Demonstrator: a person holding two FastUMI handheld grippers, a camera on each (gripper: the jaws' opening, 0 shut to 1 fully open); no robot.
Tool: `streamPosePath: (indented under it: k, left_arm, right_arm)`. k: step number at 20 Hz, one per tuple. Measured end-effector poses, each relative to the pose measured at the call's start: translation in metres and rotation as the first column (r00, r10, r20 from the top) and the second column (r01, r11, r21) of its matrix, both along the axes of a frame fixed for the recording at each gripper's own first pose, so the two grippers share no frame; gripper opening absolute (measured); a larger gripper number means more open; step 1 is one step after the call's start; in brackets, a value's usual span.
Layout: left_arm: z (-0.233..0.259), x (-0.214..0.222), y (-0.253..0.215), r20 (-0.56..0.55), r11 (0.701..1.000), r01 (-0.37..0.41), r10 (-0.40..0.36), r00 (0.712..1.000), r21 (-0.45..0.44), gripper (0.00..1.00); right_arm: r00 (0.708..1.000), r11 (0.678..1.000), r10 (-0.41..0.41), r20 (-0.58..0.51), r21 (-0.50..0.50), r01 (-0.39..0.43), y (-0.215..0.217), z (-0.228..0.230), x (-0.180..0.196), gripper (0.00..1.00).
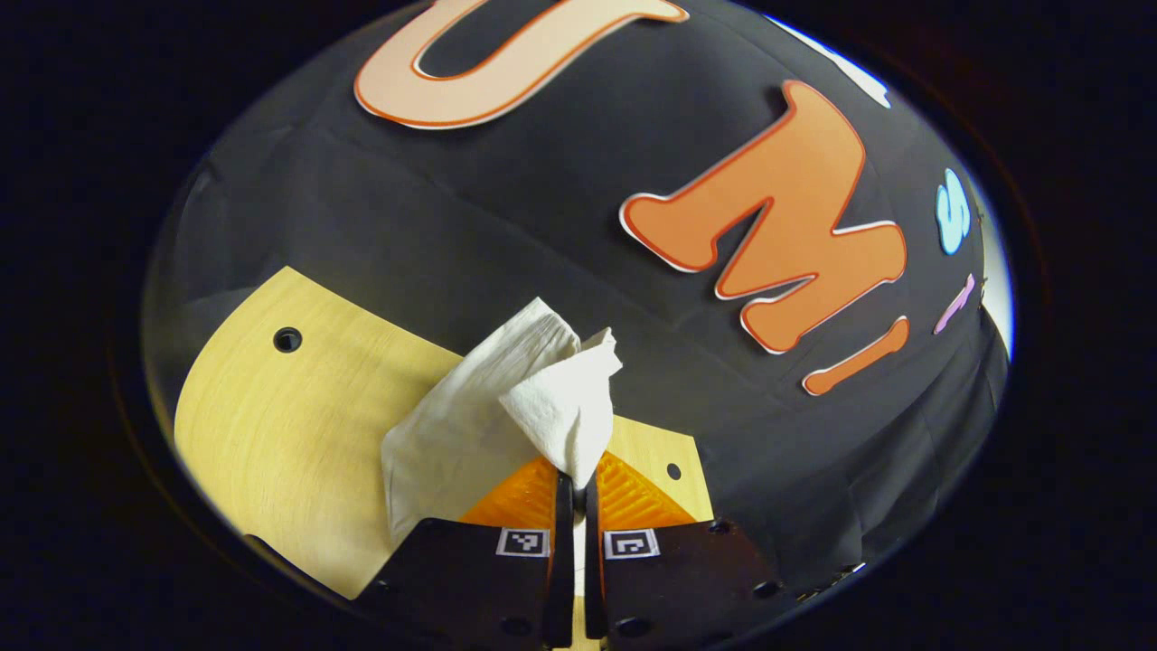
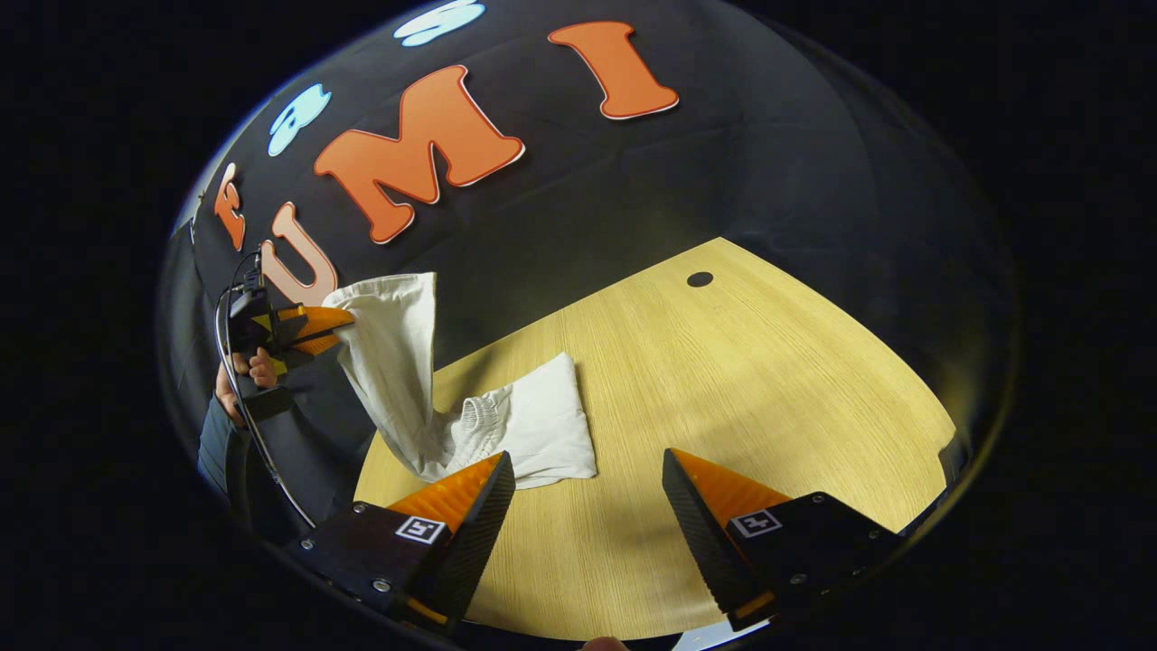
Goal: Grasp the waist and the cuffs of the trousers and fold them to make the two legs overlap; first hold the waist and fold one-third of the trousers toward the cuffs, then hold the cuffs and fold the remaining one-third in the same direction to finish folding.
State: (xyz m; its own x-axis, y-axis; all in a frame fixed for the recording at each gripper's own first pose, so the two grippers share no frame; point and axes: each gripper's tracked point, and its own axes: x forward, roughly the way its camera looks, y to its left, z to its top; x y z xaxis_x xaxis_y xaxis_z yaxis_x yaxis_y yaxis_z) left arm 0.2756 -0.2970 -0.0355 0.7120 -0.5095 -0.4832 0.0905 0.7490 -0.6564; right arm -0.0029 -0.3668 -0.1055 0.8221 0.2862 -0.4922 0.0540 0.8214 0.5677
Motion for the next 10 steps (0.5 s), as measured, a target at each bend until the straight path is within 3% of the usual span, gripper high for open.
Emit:
streamPosePath:
  k: [10]
  left_arm:
    - [-0.009,-0.013,-0.129,0.017,0.979,0.175,-0.177,0.984,0.109,0.09]
  right_arm:
    - [1.0,0.999,0.016,0.0,0.041,-0.016,-0.013,-0.011,0.003,0.98]
